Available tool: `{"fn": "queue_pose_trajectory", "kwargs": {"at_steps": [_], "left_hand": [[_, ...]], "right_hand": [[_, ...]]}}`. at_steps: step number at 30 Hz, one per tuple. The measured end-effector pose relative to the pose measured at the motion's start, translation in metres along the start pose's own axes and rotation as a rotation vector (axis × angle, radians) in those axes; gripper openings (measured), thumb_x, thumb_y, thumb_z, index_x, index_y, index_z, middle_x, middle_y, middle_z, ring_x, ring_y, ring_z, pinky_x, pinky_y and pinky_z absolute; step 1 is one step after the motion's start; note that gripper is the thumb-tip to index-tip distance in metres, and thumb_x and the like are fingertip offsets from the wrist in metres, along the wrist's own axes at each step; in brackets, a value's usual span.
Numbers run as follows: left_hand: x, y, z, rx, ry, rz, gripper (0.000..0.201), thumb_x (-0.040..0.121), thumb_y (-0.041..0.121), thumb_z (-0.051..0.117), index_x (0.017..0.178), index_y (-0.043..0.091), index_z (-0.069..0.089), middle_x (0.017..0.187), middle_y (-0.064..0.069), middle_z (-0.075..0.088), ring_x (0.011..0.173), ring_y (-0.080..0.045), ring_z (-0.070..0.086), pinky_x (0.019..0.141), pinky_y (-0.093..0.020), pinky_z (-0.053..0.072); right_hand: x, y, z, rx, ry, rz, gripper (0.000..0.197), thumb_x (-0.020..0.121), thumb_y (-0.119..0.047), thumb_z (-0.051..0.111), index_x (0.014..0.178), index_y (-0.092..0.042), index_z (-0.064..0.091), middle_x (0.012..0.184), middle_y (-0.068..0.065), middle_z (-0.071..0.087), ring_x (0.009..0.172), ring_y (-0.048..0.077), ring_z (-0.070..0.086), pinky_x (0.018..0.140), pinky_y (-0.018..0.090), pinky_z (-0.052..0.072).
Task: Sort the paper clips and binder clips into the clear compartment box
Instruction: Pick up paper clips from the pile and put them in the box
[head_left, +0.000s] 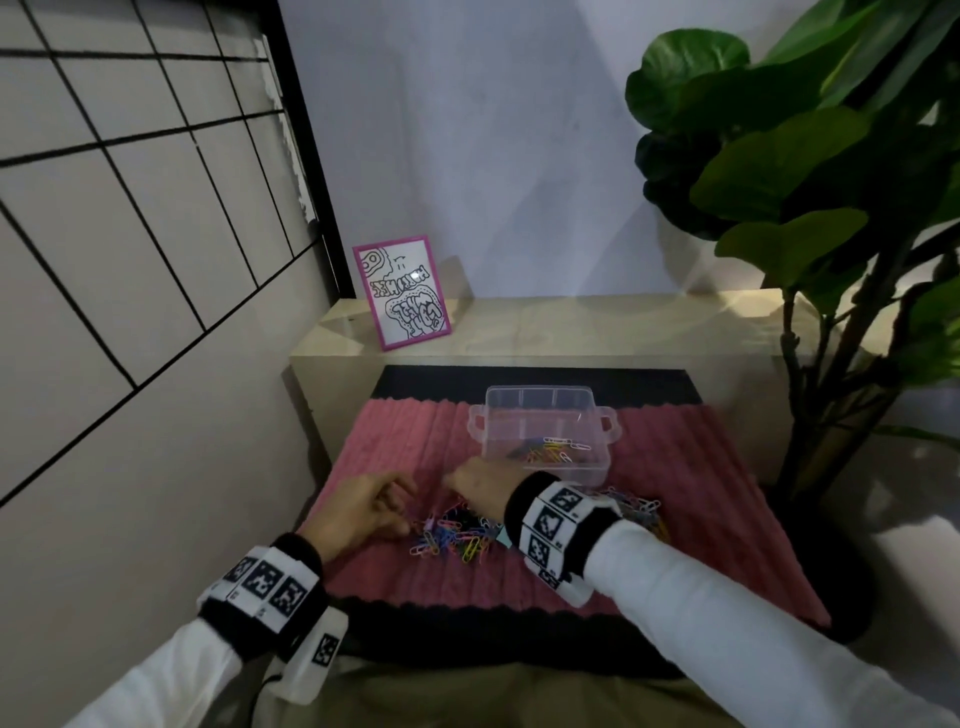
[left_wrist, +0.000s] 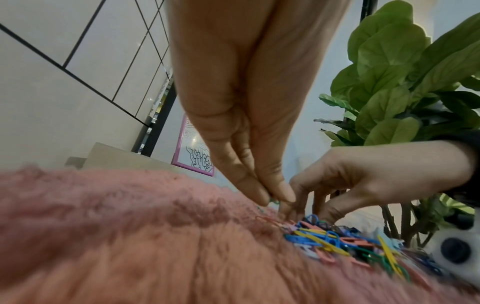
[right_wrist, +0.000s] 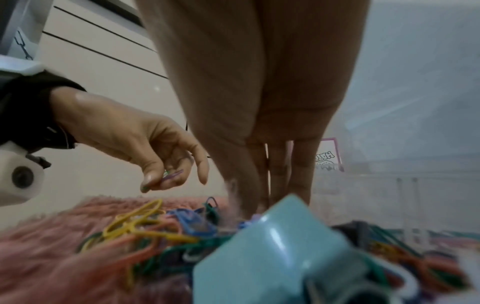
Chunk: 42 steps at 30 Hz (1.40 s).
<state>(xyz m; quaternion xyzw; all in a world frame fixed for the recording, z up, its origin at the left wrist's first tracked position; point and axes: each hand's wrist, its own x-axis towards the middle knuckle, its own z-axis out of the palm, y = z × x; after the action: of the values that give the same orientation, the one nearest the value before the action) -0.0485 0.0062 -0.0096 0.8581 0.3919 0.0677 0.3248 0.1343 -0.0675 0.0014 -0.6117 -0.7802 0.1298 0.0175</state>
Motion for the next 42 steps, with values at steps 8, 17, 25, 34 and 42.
{"fn": "queue_pose_trajectory", "kwargs": {"at_steps": [8, 17, 25, 34, 42], "left_hand": [[0.004, 0.01, -0.011, -0.065, 0.078, 0.051, 0.034, 0.064, 0.004, 0.079, 0.069, 0.029, 0.056, 0.057, 0.015, 0.063, 0.057, 0.011, 0.059, 0.061, -0.006, 0.043], [0.038, 0.068, -0.04, -0.158, 0.099, 0.2, 0.013, 0.076, 0.008, 0.07, 0.075, 0.02, 0.067, 0.061, 0.013, 0.067, 0.055, 0.007, 0.061, 0.059, -0.004, 0.047], [0.088, 0.108, -0.004, -0.174, -0.024, 0.204, 0.026, 0.086, 0.021, 0.06, 0.098, -0.001, 0.067, 0.084, -0.01, 0.07, 0.065, -0.006, 0.066, 0.066, -0.015, 0.056], [0.078, 0.051, -0.019, -0.082, 0.072, 0.132, 0.025, 0.089, -0.001, 0.049, 0.103, 0.01, 0.065, 0.094, -0.004, 0.067, 0.062, 0.004, 0.062, 0.057, -0.006, 0.049], [0.058, 0.012, -0.025, 0.212, -0.045, 0.097, 0.026, 0.085, 0.0, 0.055, 0.108, 0.006, 0.066, 0.106, -0.006, 0.069, 0.078, 0.005, 0.063, 0.063, -0.001, 0.038]], "right_hand": [[-0.006, 0.003, -0.005, -0.02, 0.027, 0.046, 0.021, 0.087, 0.004, 0.045, 0.102, -0.001, 0.059, 0.105, 0.018, 0.062, 0.099, 0.032, 0.059, 0.083, 0.044, 0.051], [-0.05, 0.036, -0.021, 0.72, 0.479, 0.257, 0.006, 0.083, -0.003, 0.062, 0.088, -0.003, 0.064, 0.081, 0.005, 0.064, 0.063, 0.01, 0.06, 0.062, 0.017, 0.052], [-0.083, 0.06, -0.02, 1.105, 0.516, 0.374, 0.011, 0.078, 0.006, 0.065, 0.077, -0.002, 0.057, 0.07, 0.007, 0.058, 0.05, 0.01, 0.063, 0.052, 0.022, 0.056], [-0.09, 0.075, -0.016, 1.127, 0.493, 0.437, 0.018, 0.079, 0.005, 0.064, 0.07, -0.009, 0.06, 0.059, -0.003, 0.065, 0.059, 0.018, 0.064, 0.061, 0.033, 0.058], [-0.058, 0.08, -0.051, 0.713, 0.538, 0.428, 0.01, 0.08, -0.003, 0.067, 0.077, -0.012, 0.062, 0.082, 0.015, 0.067, 0.067, 0.023, 0.063, 0.07, 0.034, 0.058]]}}
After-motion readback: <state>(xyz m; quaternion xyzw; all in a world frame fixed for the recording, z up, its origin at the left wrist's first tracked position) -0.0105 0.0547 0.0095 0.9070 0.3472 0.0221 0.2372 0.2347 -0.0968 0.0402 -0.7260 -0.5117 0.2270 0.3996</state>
